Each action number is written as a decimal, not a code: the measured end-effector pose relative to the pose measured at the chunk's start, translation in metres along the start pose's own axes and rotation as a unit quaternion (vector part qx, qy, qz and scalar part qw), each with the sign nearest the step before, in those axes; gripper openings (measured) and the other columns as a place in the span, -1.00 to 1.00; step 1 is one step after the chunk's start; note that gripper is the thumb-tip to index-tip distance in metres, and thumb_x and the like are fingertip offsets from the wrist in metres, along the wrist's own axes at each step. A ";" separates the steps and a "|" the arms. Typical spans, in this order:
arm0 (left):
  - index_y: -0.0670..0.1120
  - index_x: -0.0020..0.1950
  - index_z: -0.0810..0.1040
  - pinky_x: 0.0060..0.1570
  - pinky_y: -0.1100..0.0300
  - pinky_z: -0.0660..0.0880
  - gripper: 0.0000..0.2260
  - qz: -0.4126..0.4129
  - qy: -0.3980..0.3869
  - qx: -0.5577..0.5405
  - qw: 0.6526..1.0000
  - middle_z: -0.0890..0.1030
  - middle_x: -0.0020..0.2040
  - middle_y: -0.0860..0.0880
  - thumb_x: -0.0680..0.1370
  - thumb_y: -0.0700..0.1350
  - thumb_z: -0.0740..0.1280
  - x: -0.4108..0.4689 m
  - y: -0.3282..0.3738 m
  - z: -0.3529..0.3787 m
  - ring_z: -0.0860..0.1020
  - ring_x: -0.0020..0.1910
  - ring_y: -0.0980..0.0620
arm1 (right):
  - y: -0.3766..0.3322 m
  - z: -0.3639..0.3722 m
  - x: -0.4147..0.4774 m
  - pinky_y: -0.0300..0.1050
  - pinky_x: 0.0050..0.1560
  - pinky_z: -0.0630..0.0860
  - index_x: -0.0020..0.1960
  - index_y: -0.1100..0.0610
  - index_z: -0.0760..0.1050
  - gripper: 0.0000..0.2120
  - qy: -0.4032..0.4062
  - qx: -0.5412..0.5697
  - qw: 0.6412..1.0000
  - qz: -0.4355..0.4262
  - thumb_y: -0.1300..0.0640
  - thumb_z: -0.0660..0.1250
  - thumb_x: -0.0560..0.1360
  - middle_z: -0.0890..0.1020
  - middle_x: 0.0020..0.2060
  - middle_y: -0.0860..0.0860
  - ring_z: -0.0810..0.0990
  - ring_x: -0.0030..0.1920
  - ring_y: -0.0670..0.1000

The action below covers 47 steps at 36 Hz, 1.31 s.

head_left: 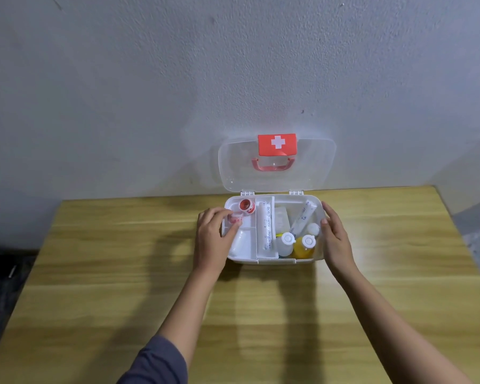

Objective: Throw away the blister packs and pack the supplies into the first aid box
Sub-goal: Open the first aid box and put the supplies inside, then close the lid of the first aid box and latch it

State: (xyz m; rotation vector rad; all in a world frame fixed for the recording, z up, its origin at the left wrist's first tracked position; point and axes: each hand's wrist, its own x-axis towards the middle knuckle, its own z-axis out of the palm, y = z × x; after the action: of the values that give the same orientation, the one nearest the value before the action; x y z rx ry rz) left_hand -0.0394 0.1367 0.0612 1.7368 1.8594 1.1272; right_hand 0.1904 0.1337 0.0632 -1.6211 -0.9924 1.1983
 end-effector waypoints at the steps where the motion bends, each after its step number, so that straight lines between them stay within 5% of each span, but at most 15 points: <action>1: -0.10 -0.08 0.62 0.01 0.47 0.30 -0.88 0.000 0.002 -0.004 1.000 0.57 -0.08 0.00 0.40 -0.20 0.46 -0.002 0.000 0.000 0.44 -0.02 0.04 | 0.000 0.000 0.000 0.12 0.42 0.30 0.41 -0.03 0.27 -0.63 0.001 0.000 1.000 0.000 0.14 0.04 0.63 0.42 0.38 -0.03 0.38 0.38 0.02; 11: -0.14 -0.05 0.66 0.01 0.51 0.30 -0.84 0.000 0.023 -0.002 1.000 0.62 -0.08 -0.05 0.39 -0.17 0.48 0.004 0.005 0.005 0.47 -0.03 0.02 | -0.001 0.001 0.000 0.10 0.44 0.28 0.42 -0.03 0.27 -0.63 0.004 0.001 1.000 -0.002 0.15 0.04 0.62 0.41 0.39 -0.04 0.36 0.39 0.00; 16: -0.15 0.04 0.63 -0.01 0.38 0.32 -0.78 0.021 -0.014 0.011 1.000 0.63 -0.03 -0.06 0.43 -0.11 0.43 0.024 0.018 0.014 0.48 0.00 -0.03 | -0.001 0.001 0.000 0.05 0.43 0.29 0.42 -0.01 0.27 -0.63 0.004 0.001 1.000 -0.004 0.15 0.04 0.63 0.41 0.39 -0.04 0.37 0.38 -0.01; 24: -0.23 -0.08 0.64 -0.10 0.09 0.50 -0.90 0.069 -0.079 0.064 0.992 0.60 -0.08 -0.13 0.44 -0.27 0.39 0.030 0.016 0.024 0.48 -0.04 -0.08 | -0.003 0.000 0.000 0.03 0.44 0.27 0.43 0.01 0.26 -0.62 0.000 -0.006 1.000 -0.009 0.16 0.03 0.63 0.38 0.40 -0.05 0.34 0.40 -0.03; 28: -0.21 -0.02 0.64 -0.05 0.15 0.47 -0.86 0.068 -0.069 0.057 0.994 0.60 -0.04 -0.11 0.44 -0.24 0.40 0.028 0.016 0.020 0.46 0.00 -0.03 | -0.004 0.000 -0.001 -0.03 0.42 0.28 0.43 0.01 0.26 -0.62 -0.005 -0.006 1.000 -0.013 0.16 0.03 0.63 0.38 0.40 -0.06 0.34 0.39 -0.04; 33: -0.21 0.22 0.53 0.17 0.45 0.26 -0.61 -0.047 -0.011 -0.034 0.998 0.53 0.21 -0.13 0.48 -0.02 0.34 0.015 0.017 0.004 0.45 0.21 -0.03 | -0.008 -0.003 0.001 0.02 0.41 0.31 0.41 0.01 0.29 -0.63 0.004 -0.006 1.000 -0.014 0.17 0.08 0.61 0.40 0.38 -0.02 0.37 0.38 0.00; 37: -0.13 0.44 0.27 0.19 0.65 0.06 -0.43 -0.137 -0.043 -0.082 0.986 0.28 0.46 -0.05 0.50 -0.02 0.36 -0.016 0.010 -0.007 0.22 0.41 0.14 | -0.030 -0.003 0.005 -0.07 0.37 0.33 0.38 0.06 0.33 -0.63 0.041 -0.048 0.991 -0.121 0.14 0.17 0.57 0.44 0.30 -0.05 0.39 0.35 -0.05; 43: 0.09 0.51 -0.01 0.46 0.12 0.11 -0.06 -0.191 -0.165 -0.166 0.953 0.13 0.53 0.10 0.29 0.26 0.45 -0.052 -0.009 -0.004 0.10 0.46 0.24 | -0.081 0.011 0.022 -0.31 0.34 0.30 0.31 0.20 0.41 -0.60 0.034 -0.173 0.907 -0.382 0.09 0.26 0.51 0.45 0.22 0.00 0.40 0.28 -0.08; 47: 0.19 0.50 -0.08 0.45 -0.04 0.18 0.04 -0.186 -0.190 -0.187 0.946 0.12 0.53 0.14 0.23 0.23 0.53 -0.055 -0.012 0.000 0.13 0.48 0.20 | -0.102 0.028 0.042 -0.23 0.39 0.26 0.30 0.21 0.43 -0.60 0.006 -0.254 0.847 -0.468 0.19 0.36 0.47 0.50 0.25 0.14 0.37 0.34 0.07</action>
State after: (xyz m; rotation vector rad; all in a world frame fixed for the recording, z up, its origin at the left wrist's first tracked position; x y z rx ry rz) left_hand -0.0379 0.0854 0.0382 1.2198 1.5294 0.8523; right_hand 0.1621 0.2091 0.1439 -1.1903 -1.9002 0.2495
